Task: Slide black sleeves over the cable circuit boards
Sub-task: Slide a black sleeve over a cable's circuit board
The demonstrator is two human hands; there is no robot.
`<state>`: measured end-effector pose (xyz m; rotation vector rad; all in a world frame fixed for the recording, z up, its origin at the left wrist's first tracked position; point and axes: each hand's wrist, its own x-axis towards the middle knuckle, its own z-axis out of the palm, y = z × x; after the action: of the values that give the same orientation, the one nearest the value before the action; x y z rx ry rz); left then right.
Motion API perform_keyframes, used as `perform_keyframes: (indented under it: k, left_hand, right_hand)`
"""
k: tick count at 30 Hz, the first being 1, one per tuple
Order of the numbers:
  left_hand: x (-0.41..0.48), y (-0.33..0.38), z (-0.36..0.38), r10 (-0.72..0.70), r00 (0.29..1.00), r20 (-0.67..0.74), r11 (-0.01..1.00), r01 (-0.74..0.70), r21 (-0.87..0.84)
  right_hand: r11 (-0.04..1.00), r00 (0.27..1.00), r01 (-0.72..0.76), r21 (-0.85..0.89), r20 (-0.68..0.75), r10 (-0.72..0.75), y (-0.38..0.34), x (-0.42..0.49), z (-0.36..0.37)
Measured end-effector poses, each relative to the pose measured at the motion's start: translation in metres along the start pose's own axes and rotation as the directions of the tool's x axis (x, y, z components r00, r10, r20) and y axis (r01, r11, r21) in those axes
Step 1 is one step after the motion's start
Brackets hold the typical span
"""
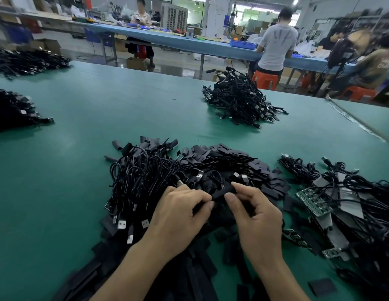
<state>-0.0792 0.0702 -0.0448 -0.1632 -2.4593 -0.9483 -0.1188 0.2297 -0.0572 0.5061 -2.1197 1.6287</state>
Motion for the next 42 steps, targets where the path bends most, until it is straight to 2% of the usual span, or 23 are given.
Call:
perform_keyframes:
  k: [10, 24, 32, 42]
  left_hand:
    - [0.0013, 0.0003, -0.001, -0.038, 0.999, -0.002, 0.999, 0.037, -0.024]
    - [0.0014, 0.0005, 0.0011, 0.031, 0.999, 0.017, 0.998, -0.032, 0.051]
    - [0.0027, 0.0015, 0.0009, -0.003, 1.0, 0.008, 1.0, 0.003, 0.002]
    - [0.0017, 0.0, 0.001, 0.001, 1.0, 0.013, 1.0, -0.001, -0.011]
  right_hand:
    - [0.997, 0.998, -0.058, 0.043, -0.034, 0.06, 0.0007, 0.0018, -0.0056]
    - [0.998, 0.998, -0.063, -0.013, 0.016, 0.064, -0.0041, 0.0028, -0.0051]
    - [0.988, 0.991, -0.136, 0.076, 0.002, 0.137, -0.006, 0.0027, -0.0056]
    - [0.981, 0.991, -0.131, 0.14, 0.032, 0.127, -0.0043, 0.0049, -0.0068]
